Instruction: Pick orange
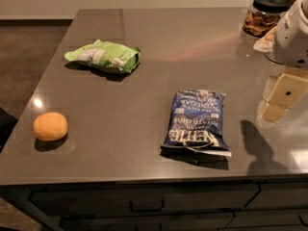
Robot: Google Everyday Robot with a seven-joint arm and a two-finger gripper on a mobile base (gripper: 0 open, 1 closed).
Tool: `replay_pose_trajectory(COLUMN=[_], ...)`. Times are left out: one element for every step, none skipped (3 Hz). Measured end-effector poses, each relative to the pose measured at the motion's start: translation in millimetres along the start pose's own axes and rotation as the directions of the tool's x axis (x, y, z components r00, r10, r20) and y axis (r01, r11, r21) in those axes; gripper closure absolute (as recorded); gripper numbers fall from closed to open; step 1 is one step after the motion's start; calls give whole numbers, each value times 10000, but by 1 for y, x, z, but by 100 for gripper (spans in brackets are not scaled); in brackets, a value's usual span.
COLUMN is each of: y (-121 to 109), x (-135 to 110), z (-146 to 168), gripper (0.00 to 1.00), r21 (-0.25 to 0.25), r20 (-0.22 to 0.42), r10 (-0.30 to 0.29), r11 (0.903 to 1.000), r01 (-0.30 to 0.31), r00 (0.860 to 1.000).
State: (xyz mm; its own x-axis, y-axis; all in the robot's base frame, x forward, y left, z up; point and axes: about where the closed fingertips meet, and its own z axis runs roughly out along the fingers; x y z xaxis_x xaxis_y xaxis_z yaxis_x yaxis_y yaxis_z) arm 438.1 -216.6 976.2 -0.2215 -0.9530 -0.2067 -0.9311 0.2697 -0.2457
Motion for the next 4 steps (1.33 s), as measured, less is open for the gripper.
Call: replay_pose_trajectory(y=[0, 1, 5, 16], x=[0, -11, -45, -86], z=[0, 4, 17, 29], gripper=[0, 0, 0, 0], r21=[2, -346, -1316, -2189], r20=[1, 488, 1850, 3082], r10=[0, -5, 103, 319], r11=[10000, 9994, 9912, 9750], r01=[0, 22, 144, 383], r00=[10000, 9988, 9827, 9508])
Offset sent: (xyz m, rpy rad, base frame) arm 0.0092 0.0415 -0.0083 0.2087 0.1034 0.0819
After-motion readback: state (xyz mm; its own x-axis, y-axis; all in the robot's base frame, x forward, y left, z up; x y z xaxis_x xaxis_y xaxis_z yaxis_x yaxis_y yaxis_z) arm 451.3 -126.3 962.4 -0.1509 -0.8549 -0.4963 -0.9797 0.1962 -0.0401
